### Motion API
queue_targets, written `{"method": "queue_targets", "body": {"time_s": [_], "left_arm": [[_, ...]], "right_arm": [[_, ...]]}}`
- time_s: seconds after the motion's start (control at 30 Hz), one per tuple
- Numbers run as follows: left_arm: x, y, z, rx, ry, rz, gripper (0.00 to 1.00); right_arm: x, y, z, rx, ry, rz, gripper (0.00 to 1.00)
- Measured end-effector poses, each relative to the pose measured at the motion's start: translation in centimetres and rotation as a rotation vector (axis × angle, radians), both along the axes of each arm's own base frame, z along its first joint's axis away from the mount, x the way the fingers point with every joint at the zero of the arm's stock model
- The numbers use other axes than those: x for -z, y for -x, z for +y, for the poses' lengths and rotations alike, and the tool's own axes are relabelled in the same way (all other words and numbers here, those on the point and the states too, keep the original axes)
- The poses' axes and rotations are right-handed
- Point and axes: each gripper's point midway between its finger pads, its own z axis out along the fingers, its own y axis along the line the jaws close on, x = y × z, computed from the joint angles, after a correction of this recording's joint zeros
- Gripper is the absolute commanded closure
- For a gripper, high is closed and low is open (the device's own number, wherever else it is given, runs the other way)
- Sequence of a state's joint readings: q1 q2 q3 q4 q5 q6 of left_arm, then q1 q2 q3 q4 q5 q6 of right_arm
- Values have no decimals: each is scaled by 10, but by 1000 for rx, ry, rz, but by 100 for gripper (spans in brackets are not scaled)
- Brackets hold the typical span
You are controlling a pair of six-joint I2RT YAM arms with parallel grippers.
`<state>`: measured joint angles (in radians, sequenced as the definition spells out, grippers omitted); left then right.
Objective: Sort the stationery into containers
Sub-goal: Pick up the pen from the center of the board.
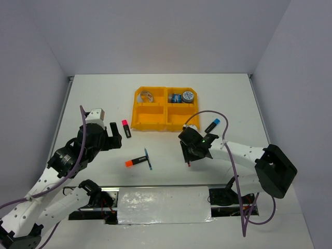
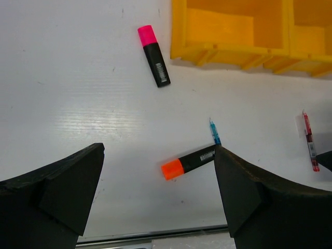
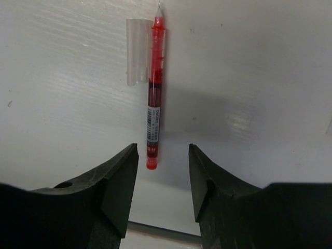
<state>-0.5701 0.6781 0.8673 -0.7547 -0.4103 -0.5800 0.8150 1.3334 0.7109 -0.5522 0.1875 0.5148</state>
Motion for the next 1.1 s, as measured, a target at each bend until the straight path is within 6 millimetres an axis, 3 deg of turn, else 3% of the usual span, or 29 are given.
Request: {"method": "queue_targets", "body": {"time_s": [0.43, 0.63, 0.9, 1.0, 1.1], "left_arm": [[-6, -2, -10, 37, 48, -28, 1], [-8, -2, -11, 41, 57, -37, 1], [-7, -2, -11, 41, 57, -36, 1], [-7, -2, -11, 41, 57, -36, 1], [-7, -2, -11, 41, 57, -36, 1]], "right_arm": [[4, 0, 12, -12, -16, -6, 51], [14, 1, 8, -13, 23, 13, 66], [21, -1, 8, -12, 50, 22, 70], [22, -3, 9, -15, 53, 21, 85], [21, -5, 11, -9, 48, 16, 89]]}}
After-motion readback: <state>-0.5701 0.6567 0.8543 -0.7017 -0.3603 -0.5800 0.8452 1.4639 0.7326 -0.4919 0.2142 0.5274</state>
